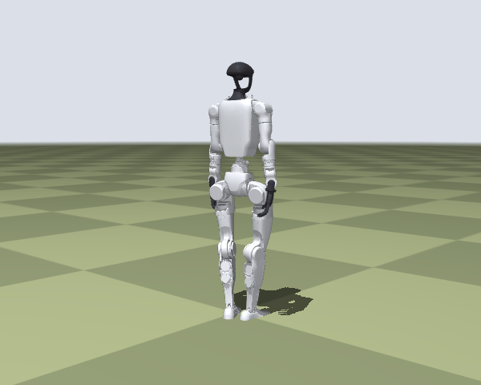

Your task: In place motions

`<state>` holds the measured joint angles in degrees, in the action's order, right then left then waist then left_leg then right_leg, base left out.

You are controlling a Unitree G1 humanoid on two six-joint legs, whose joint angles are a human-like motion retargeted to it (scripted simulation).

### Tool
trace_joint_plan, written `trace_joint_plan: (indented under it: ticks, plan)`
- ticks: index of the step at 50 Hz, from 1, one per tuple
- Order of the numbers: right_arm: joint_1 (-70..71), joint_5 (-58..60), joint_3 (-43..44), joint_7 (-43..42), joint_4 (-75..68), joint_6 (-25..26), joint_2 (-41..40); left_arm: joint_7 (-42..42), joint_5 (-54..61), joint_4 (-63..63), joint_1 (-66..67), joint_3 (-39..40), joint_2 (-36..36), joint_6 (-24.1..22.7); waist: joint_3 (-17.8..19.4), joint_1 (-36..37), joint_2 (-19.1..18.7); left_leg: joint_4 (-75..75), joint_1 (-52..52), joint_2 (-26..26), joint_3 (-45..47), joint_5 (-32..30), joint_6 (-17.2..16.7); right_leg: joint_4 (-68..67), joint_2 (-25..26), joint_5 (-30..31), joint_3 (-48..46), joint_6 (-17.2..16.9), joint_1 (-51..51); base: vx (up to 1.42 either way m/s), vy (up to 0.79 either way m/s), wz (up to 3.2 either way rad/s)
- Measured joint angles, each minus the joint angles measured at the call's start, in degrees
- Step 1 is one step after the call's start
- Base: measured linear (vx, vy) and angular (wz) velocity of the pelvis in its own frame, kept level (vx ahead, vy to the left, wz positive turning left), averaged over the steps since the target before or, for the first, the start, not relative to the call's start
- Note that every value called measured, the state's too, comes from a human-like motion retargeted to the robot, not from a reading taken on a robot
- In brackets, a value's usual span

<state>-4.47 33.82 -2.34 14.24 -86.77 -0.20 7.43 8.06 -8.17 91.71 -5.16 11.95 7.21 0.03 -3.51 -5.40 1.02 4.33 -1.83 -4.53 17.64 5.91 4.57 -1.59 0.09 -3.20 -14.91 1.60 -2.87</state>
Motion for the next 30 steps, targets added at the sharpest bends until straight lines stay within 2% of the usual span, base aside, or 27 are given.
trace_joint_plan:
  ticks: [4,8,15,25,30]
  plan:
    - [1.4,-1.9,-0.3,1.6,2.1,-0.8,-0.5,-1.4,1.4,3.0,2.5,2.2,0.4,0.3,1.1,1.3,0.2,0.6,1.2,0.0,-0.6,0.1,-0.3,-0.1,0.5,-0.6,-1.0,0.8,1.9,0.05,0.03,0.14]
    - [1.5,-1.7,-1.3,1.8,4.8,-1.9,-0.9,0.0,1.4,4.5,5.2,4.3,1.1,0.8,-0.3,1.2,0.0,1.5,0.6,0.1,-1.5,0.5,-0.9,0.1,0.4,-0.9,-1.3,1.0,1.9,0.09,0.05,0.20]
    - [2.4,-1.7,-2.7,2.2,5.5,-2.4,-1.3,0.3,1.7,3.2,8.2,6.8,0.9,0.8,0.0,1.8,0.0,1.6,0.5,0.2,-2.0,0.3,-1.7,0.2,0.6,-1.1,-1.7,1.5,2.0,0.00,0.02,0.04]
    - [1.2,-0.1,-3.7,1.2,3.7,-1.6,-0.5,0.5,2.6,-1.3,7.1,5.6,-1.0,0.4,1.5,2.2,0.4,5.0,-2.7,0.0,-3.2,-0.3,-2.6,0.8,-0.2,-0.8,-2.2,1.6,1.2,-0.08,0.05,0.11]
    - [0.5,0.0,-2.8,0.2,2.5,-1.1,0.3,-0.3,1.5,-3.0,5.7,3.2,-1.2,0.3,2.3,5.6,1.1,7.7,-5.2,-0.9,-0.5,-0.2,-2.0,1.2,-0.8,0.2,0.1,1.8,-0.2,-0.11,0.06,-0.29]
